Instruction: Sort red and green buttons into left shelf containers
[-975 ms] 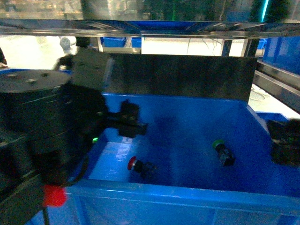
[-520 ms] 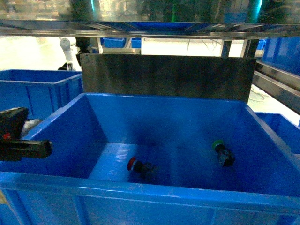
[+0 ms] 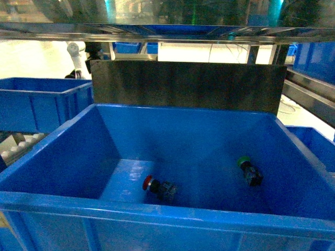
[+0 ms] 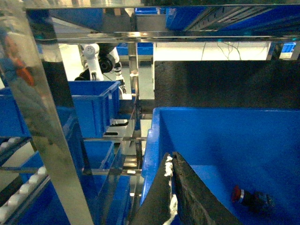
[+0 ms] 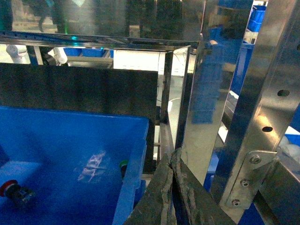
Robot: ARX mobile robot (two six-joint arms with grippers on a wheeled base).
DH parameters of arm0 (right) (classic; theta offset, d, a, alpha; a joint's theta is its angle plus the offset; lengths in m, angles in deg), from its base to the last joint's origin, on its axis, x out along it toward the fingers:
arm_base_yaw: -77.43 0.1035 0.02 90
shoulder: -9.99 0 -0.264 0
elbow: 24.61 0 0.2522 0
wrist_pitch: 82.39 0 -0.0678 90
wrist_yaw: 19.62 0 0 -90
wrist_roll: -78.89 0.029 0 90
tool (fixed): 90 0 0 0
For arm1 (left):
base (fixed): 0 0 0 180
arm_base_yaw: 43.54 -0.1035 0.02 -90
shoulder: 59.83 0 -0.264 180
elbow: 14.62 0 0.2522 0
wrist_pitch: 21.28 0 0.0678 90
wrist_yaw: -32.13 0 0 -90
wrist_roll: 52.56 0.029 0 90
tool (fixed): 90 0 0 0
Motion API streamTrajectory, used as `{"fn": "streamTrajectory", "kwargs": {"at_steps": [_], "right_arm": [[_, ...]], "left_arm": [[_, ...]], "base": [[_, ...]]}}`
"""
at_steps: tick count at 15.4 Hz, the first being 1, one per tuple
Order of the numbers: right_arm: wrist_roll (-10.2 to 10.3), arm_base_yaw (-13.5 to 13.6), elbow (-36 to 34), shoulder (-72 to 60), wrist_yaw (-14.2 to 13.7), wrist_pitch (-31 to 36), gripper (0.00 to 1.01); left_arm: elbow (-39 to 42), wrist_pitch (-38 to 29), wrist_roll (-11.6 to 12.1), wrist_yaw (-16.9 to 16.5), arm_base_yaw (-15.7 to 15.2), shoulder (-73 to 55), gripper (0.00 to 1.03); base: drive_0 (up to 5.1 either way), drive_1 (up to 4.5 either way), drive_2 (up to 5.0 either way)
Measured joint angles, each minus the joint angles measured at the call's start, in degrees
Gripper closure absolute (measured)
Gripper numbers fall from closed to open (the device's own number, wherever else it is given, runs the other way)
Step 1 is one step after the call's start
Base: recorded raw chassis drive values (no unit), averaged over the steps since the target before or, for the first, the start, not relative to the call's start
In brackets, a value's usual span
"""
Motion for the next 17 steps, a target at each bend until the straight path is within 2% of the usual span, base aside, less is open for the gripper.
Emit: {"fn": "streamTrajectory", "kwargs": {"at_steps": [1, 2, 3, 4, 11, 17], "right_arm": [[0.0, 0.0, -0.24, 3.67, 0.02, -3.04, 0.99], [0.0, 0.0, -0.81, 6.19, 0.02, -5.53, 0.99], [-0.02, 0.0, -1.42, 9.22, -0.02, -8.59, 0.99], [0.0, 0.0, -1.44, 12.2, 0.0, -10.71, 0.99], [0.0, 0.0, -1.49, 28.72, 0.04, -26.14, 0.99], [0.0, 0.0, -1.49, 37.29, 0.04, -34.42, 0.99]], "left_arm": [[0.83, 3.08, 0.0, -0.61, -0.52, 4.28, 1.01], [0.81, 9.25, 0.04, -4.31, -2.99, 9.27, 1.01], [0.83, 14.38, -0.02, -5.07, -5.01, 15.28, 1.01], [0.9, 17.73, -0.02, -5.14, -5.33, 20.17, 1.01], [1.92, 35.3, -0.02, -5.4, -5.11, 39.58, 1.01], [1.92, 46.18, 0.0, -5.4, -5.09, 50.93, 1.01]], "base": [[0.0, 0.0, 0.0], [0.0, 0.0, 0.0], [0.0, 0.0, 0.0], [0.0, 0.0, 0.0], [0.0, 0.0, 0.0], [0.0, 0.0, 0.0]]}}
